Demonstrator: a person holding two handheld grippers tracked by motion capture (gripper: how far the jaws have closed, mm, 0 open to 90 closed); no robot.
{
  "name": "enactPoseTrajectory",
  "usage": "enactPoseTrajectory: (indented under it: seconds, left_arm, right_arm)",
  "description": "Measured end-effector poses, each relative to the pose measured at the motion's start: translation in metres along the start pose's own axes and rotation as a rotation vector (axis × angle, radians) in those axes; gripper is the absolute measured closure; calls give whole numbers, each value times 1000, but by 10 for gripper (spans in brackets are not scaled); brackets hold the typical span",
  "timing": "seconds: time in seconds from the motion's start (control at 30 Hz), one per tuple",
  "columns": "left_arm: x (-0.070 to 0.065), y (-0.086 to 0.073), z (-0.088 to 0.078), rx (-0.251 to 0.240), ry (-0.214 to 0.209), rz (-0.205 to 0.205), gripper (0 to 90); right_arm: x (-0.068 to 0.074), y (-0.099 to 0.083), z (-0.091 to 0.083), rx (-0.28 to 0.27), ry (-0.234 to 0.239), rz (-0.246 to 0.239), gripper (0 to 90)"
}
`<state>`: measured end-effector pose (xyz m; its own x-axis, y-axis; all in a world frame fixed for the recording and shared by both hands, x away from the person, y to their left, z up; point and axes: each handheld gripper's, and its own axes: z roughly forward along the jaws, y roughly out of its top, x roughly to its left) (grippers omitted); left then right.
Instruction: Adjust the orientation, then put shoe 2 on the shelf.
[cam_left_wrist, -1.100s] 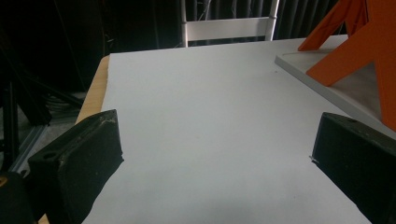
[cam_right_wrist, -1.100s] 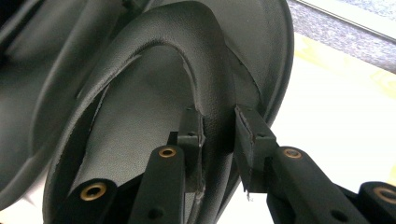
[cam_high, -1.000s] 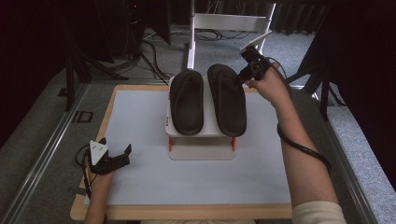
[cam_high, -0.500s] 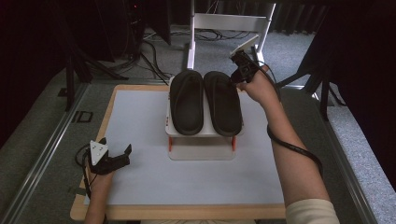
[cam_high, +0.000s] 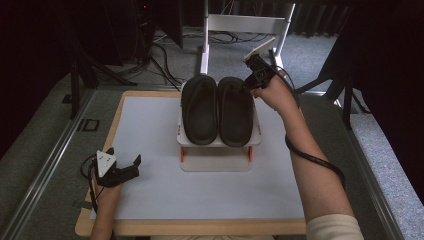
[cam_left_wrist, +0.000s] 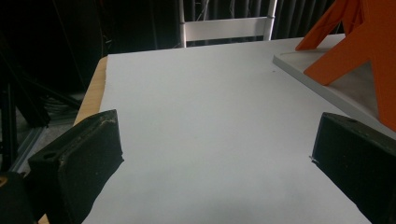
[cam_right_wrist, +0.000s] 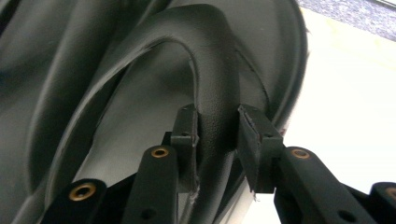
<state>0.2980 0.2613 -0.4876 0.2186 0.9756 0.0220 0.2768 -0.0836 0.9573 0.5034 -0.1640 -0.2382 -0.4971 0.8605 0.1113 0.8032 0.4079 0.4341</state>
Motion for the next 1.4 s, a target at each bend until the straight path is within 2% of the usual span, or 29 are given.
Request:
enactPoseTrajectory:
  seconds: [0.07,0.2,0.27,0.33,0.37,0.4,0.57,0.6,0.63,0.7,0.87,1.03,1.17,1.4]
  left_arm:
    - [0,0,0,0,0,0,10]
    - [0,0,0,1,-1,-3,10]
    - [1,0,0,0,-4,-3,10]
    - [1,0,0,0,-10,-3,10]
    - [1,0,0,0,-11,-6,10]
    - [1,0,0,-1,-12,-9,10]
    - [1,0,0,1,-9,-14,10]
    - [1,0,0,1,-9,-14,10]
    - [2,0,0,1,-9,-17,10]
    - [2,0,0,1,-10,-18,10]
    - [2,0,0,4,-10,-17,10]
    - [2,0,0,2,-10,-18,10]
    - [2,0,0,2,-9,-17,10]
    - [2,0,0,1,-11,-20,10]
  right_arm:
    - [4,-1,-2,-9,7,-10,647]
    - [2,-2,-1,-9,16,-11,622]
    - [1,-3,-2,-32,29,-22,578]
    - [0,-5,-4,-63,10,-46,531]
    - [0,-6,-6,-71,15,-52,513]
    - [0,-7,-7,-80,33,-56,462]
    - [-5,-15,-19,-178,47,-98,284]
    - [-5,-15,-19,-178,47,-98,284]
    - [-9,-22,-26,-189,65,-111,219]
    - [-10,-24,-27,-192,81,-109,198]
    - [-24,-39,-37,-268,113,-90,158]
    - [-39,-54,-43,-344,67,-99,158]
    - [-55,-70,-43,-405,29,-87,153]
    - [-77,-89,-26,-443,16,-40,141]
